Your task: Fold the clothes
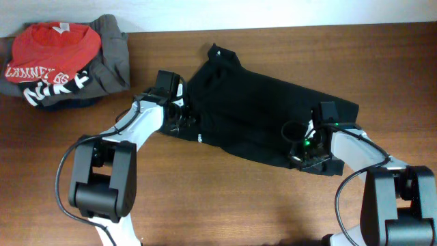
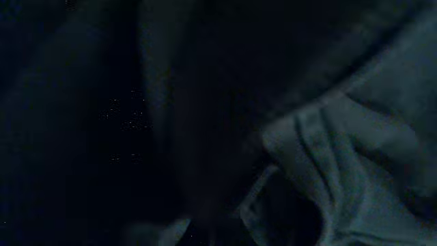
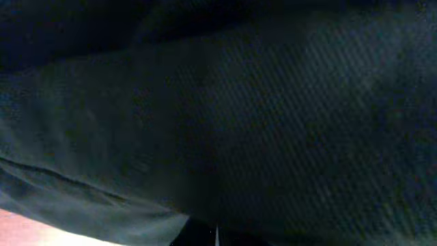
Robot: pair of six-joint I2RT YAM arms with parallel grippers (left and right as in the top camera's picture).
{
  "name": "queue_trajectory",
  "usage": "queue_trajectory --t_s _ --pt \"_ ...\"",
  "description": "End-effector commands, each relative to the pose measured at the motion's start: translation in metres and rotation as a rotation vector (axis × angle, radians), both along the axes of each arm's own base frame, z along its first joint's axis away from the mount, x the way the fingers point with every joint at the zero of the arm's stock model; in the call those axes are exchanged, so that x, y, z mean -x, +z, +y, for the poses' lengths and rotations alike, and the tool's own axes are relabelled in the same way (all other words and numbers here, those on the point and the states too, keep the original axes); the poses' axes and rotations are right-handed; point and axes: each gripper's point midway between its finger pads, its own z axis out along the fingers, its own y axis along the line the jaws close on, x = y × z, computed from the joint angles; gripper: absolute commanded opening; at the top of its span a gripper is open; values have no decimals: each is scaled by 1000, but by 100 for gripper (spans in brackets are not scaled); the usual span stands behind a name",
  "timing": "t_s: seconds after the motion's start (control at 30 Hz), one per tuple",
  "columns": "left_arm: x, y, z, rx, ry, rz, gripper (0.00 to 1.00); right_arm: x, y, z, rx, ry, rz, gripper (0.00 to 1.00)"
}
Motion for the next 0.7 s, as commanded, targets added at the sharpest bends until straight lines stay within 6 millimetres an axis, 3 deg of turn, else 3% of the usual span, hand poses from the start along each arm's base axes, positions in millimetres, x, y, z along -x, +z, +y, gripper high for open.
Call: queue_trajectory --t_s 0.0,0.47,0.67 --pt "-4 -6 6 -43 -2 -10 1 0 -1 -6 45 -7 17 7" --pt "-23 -9 75 -191 113 -51 1 20 15 -42 254 -9 151 5" --pt "-28 -8 94 -202 148 -58 1 21 15 -40 245 -7 156 4"
